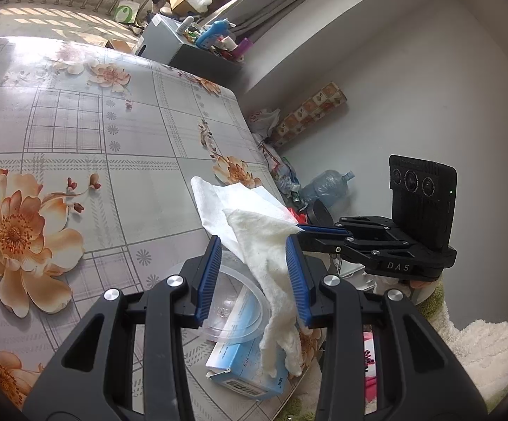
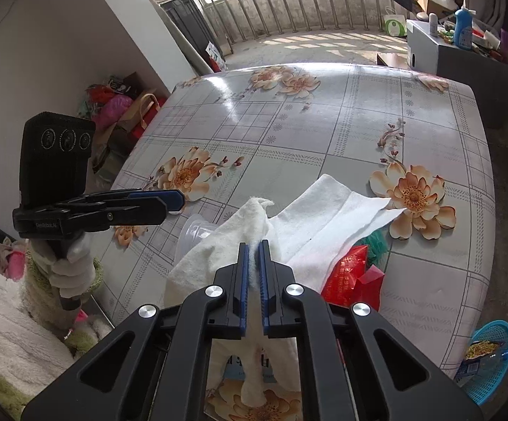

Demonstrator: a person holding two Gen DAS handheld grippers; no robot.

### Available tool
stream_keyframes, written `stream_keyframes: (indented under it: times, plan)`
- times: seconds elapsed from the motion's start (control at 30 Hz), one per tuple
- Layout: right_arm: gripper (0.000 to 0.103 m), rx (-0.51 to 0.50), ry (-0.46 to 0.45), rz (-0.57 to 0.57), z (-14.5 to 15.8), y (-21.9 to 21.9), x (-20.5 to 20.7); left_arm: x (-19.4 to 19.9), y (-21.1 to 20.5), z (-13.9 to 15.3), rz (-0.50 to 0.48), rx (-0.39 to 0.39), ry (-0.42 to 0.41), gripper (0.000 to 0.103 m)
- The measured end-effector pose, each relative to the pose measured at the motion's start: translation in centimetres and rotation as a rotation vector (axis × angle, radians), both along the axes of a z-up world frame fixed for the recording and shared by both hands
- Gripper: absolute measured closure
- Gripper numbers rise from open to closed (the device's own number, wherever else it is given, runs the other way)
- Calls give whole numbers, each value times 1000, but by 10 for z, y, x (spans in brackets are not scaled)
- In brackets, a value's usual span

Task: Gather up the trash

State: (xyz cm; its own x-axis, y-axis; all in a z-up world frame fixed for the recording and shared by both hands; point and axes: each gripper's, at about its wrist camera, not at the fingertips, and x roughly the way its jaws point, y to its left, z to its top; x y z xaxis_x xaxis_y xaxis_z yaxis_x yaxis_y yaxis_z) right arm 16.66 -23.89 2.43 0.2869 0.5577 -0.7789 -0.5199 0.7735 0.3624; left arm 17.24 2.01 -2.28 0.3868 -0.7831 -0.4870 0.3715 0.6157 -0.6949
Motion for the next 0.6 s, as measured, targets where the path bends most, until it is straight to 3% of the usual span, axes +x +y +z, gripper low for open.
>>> stream_keyframes:
  times: [0.2,0.4,0.5,0.6]
  plan:
    - [98,250,-88,-131,32,-39,-41,4,-3,2,13,-1,3,68]
    - [98,439,-108,-320,25,-92,-79,10,-8,4,17,3,26,68]
    - [98,503,-88,-387,14,-112,-90,7,-14,9,2,3,16,68]
    - [98,495,-62,-418,3,-119,-93,4,-23,12,-14,18,5,68]
